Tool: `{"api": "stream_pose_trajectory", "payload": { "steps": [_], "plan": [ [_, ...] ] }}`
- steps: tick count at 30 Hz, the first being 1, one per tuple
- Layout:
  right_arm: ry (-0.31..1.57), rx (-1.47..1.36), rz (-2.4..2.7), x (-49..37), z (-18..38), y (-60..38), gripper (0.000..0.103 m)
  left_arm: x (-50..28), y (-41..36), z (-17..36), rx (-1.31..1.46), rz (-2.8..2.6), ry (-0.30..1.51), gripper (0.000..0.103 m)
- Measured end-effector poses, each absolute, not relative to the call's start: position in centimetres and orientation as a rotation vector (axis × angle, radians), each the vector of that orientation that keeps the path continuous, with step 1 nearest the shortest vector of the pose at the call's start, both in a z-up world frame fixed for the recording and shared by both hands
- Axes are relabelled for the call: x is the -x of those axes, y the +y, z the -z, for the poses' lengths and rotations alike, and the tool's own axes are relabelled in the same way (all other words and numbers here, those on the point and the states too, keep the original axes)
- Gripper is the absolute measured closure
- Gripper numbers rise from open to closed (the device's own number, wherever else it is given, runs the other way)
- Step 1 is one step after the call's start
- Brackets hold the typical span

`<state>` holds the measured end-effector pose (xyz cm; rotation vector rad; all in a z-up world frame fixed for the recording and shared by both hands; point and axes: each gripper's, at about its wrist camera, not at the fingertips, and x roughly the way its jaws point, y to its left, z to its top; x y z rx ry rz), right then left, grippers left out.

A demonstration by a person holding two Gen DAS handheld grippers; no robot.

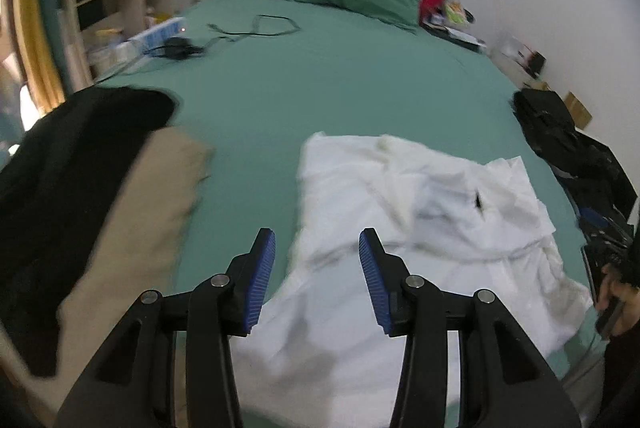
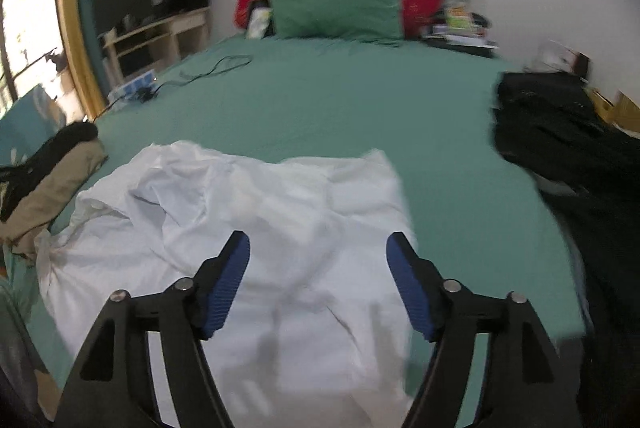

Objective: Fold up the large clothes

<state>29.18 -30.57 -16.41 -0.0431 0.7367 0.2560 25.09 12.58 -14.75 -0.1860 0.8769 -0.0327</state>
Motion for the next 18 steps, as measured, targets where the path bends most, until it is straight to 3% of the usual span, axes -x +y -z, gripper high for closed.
{"api": "stream_pose_trajectory", "payload": {
  "steps": [8, 18],
  "plan": [
    [0.768, -0.117, -0.008, -21.1, 17.6, -38.7, 0.028, -19.3, 16.2, 18.4, 0.273, -0.012, 0.926, 0.055],
    [0.838, -0.342, 0.129, -15.1, 20.0, -45.1, 0.028, -19.3, 16.3, 24.9, 0.367, -0.060, 1.000, 0.051]
  ]
}}
